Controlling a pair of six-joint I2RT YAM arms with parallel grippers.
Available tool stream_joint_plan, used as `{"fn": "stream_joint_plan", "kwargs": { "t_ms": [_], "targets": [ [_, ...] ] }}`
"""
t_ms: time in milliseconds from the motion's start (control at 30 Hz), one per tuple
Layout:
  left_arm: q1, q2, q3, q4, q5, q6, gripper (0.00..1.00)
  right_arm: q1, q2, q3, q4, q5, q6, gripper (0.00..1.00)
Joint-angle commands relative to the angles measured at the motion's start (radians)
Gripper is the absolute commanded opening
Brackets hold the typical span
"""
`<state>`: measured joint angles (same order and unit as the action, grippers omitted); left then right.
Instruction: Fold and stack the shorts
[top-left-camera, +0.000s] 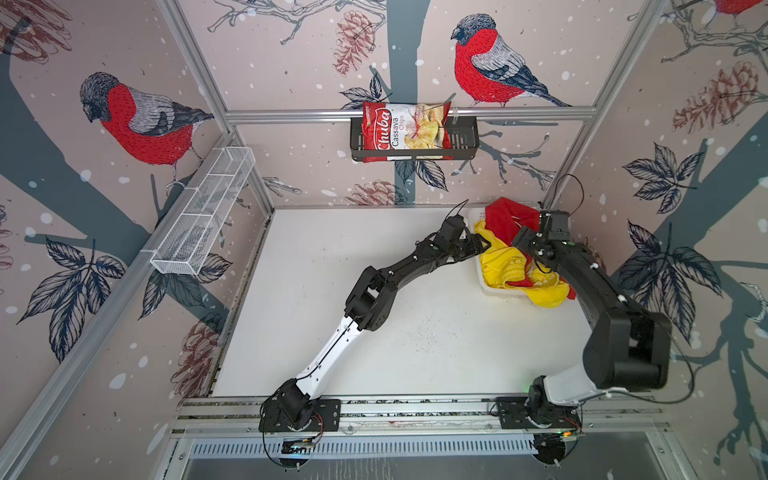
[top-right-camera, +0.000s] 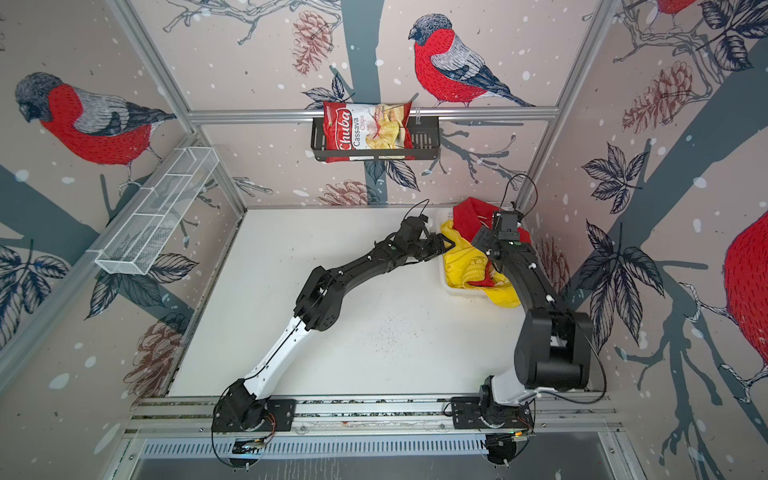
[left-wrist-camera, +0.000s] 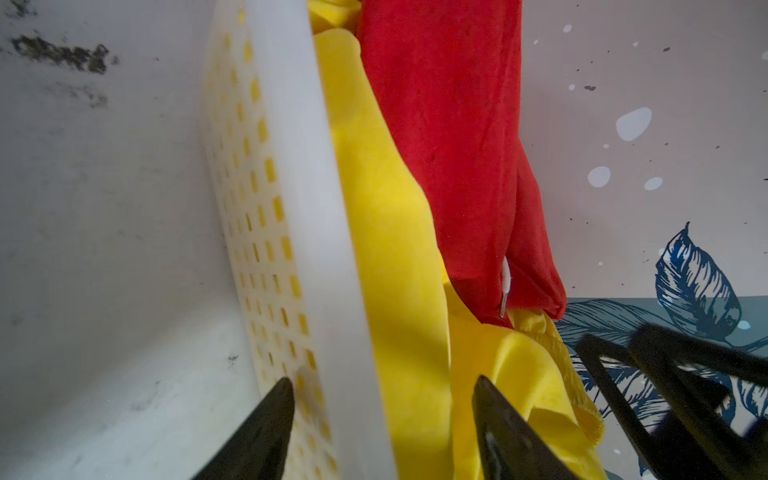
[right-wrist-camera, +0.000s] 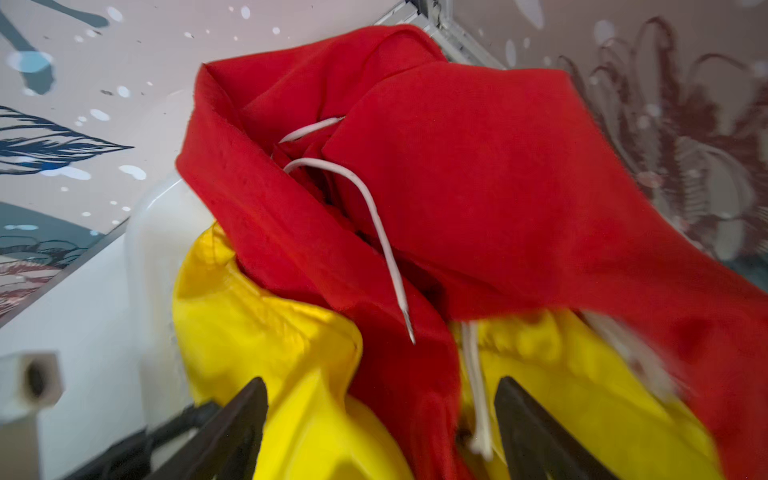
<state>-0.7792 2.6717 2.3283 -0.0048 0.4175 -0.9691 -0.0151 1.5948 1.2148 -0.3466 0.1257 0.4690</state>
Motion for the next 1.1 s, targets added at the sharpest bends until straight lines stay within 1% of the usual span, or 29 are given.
{"fn": "stream_joint_plan", "kwargs": {
  "t_ms": [0,100,167,200,233,300,333,367,400,500,667,767,867,900,933,967,1033,1067],
  "targets": [
    [-0.001,-0.026,-0.032,0.032,0.017,0.012,0.67,0.000,0.104,0.087,0.037,0.003,-0.032,0.84],
    [-0.002,-0.041,-0.073,0.047,0.018,0.013,0.67,0.001,0.202,0.146,0.085,-0.035,-0.053,0.81],
    [-0.002,-0.038,-0.078,0.047,0.023,0.009,0.67,-0.002,0.267,0.197,0.101,-0.082,-0.069,0.73],
    [-0.002,-0.035,-0.076,0.049,0.026,0.006,0.67,-0.005,0.305,0.239,0.082,-0.113,-0.076,0.63],
    [-0.002,-0.033,-0.075,0.052,0.028,0.004,0.67,-0.005,0.336,0.286,0.062,-0.139,-0.080,0.44],
    [-0.002,-0.032,-0.074,0.055,0.030,0.004,0.67,-0.003,0.362,0.339,0.051,-0.172,-0.075,0.15],
    [-0.002,-0.030,-0.073,0.057,0.030,0.004,0.67,-0.004,0.360,0.363,0.046,-0.179,-0.068,0.05],
    [-0.002,-0.029,-0.072,0.058,0.029,0.006,0.67,-0.002,0.352,0.381,0.040,-0.177,-0.063,0.01],
    [-0.002,-0.027,-0.071,0.057,0.029,0.004,0.67,0.000,0.333,0.398,0.037,-0.168,-0.055,0.00],
    [-0.002,-0.021,-0.075,0.063,0.036,-0.006,0.67,0.007,0.262,0.450,0.025,-0.121,-0.030,0.00],
    [-0.008,-0.022,-0.099,0.092,0.041,-0.028,0.67,0.037,0.148,0.552,0.008,-0.034,-0.039,0.00],
    [-0.015,-0.021,-0.106,0.103,0.041,-0.034,0.67,0.071,0.103,0.623,-0.011,0.032,-0.062,0.00],
    [-0.018,-0.022,-0.111,0.105,0.048,-0.039,0.66,0.107,0.092,0.680,-0.056,0.109,-0.106,0.00],
    [-0.018,-0.028,-0.119,0.107,0.047,-0.039,0.66,0.117,0.096,0.679,-0.077,0.133,-0.124,0.03],
    [-0.018,-0.038,-0.134,0.111,0.047,-0.037,0.66,0.126,0.097,0.662,-0.094,0.151,-0.137,0.12],
    [-0.018,-0.048,-0.150,0.117,0.040,-0.035,0.66,0.128,0.099,0.636,-0.102,0.158,-0.142,0.26],
    [-0.018,-0.069,-0.183,0.126,0.029,-0.028,0.67,0.127,0.099,0.547,-0.095,0.140,-0.143,0.59],
    [-0.018,-0.072,-0.185,0.124,0.026,-0.025,0.66,0.127,0.104,0.515,-0.095,0.135,-0.145,0.68]
  ]
}}
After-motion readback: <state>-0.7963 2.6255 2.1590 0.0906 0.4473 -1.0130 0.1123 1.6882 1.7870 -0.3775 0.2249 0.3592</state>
